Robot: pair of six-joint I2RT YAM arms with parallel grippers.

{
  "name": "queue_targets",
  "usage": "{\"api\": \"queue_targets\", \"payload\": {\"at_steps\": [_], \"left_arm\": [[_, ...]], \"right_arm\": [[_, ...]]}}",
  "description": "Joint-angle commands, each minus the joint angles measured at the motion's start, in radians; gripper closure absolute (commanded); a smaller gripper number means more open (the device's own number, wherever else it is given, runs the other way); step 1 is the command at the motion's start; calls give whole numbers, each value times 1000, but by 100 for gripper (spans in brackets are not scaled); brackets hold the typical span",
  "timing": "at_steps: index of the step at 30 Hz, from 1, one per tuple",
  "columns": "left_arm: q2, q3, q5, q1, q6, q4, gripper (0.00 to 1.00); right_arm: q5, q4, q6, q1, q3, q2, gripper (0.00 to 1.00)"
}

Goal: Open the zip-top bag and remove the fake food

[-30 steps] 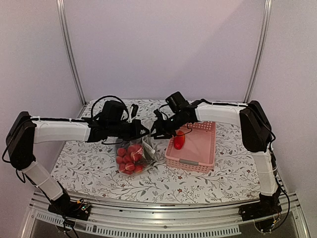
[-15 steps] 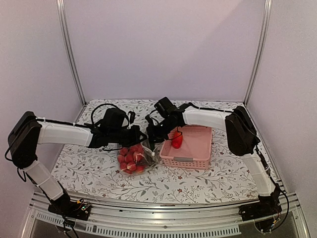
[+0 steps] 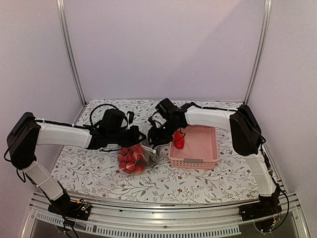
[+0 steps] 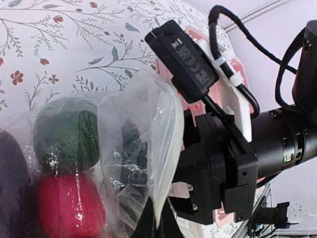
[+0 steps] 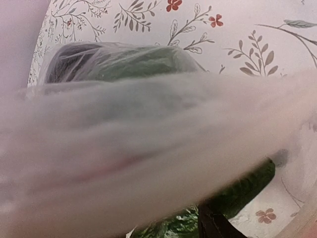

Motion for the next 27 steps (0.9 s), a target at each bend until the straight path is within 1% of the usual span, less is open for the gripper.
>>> {"api": "queue_targets", "payload": {"at_steps": [1, 4, 7, 9, 14, 19, 22, 24, 27], "left_arm": [[-19, 18, 0, -22, 43, 9, 100], [-11, 33, -5, -31, 55, -13, 100], [-4, 41, -7, -35, 62, -18, 100], [3, 51, -7, -38, 70, -26, 100], [18, 53, -18, -45, 73, -30, 100], [29, 42, -26, -46, 55, -6, 100], [33, 44, -25, -46, 53, -4, 100], [30, 40, -35, -48, 48, -2, 100], [28, 33, -39, -48, 41, 3, 100]], "right_arm": [[53, -81, -38, -4, -23, -78, 51], [87, -97, -63, -7, -67, -104, 51], [85, -102, -79, -19, -119, -112, 52], [76, -94, -82, -21, -122, -112, 54], [34, -93, -35, -17, -20, -75, 57], [28, -62, 33, -4, 53, -9, 57], [43, -98, 57, -3, 84, 43, 55], [83, -112, 50, -3, 77, 56, 55], [114, -90, 53, -2, 27, 34, 55]]}}
